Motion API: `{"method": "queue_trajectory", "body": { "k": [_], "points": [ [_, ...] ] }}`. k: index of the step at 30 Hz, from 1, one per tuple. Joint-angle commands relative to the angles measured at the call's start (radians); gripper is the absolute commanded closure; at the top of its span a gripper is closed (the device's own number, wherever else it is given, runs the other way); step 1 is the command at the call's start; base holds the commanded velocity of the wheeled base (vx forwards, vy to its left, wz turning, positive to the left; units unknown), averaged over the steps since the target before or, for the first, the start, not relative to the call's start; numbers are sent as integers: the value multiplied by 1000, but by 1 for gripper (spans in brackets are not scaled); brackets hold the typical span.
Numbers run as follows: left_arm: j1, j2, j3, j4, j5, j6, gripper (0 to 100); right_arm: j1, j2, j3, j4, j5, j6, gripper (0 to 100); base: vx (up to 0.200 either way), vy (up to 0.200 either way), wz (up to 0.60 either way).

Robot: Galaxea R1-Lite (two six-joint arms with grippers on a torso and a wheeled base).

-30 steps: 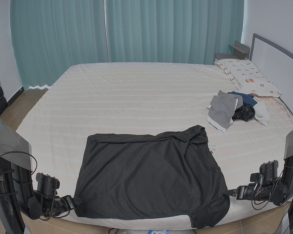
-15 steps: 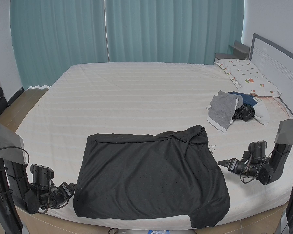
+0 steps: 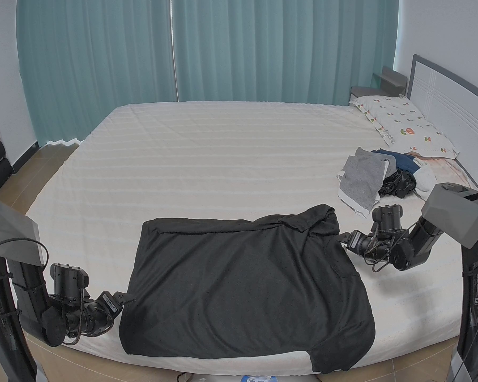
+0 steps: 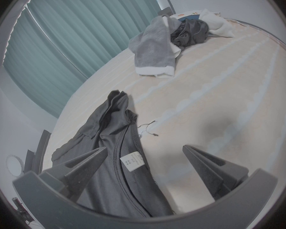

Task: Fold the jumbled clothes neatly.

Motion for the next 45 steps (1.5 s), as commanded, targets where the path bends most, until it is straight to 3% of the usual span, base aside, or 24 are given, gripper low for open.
{"method": "queue_trajectory", "body": {
  "k": [1,6,7,12,26,31,34,38,45],
  "points": [
    [-1,15,-4,-1,-2,-3,0,31,77,-97,36,-27,-8,0,0,0,0],
    [-2,16,-6,-1,-2,-3,0,34,83,-134,71,-35,-9,0,0,0,0],
    [-2,16,-6,-1,-2,-3,0,34,83,-134,71,-36,-9,100,0,0,0],
    [-4,18,-6,-1,-2,-2,0,34,74,-118,60,-74,-34,100,0,0,0],
    [-5,18,-6,-1,-2,1,0,27,-6,-80,57,-79,-43,100,0,0,0],
    [-5,19,-4,-1,-2,1,0,27,-51,-39,57,-88,-101,100,0,0,0],
    [-5,21,-4,-4,0,1,0,24,-61,-31,57,-148,-170,100,0,0,0],
    [-5,19,-4,-4,0,1,0,17,-61,-20,57,-170,-242,100,0,0,0],
    [-5,19,-4,-4,0,1,0,22,-51,-20,66,-171,-282,100,0,0,0]
  ]
}}
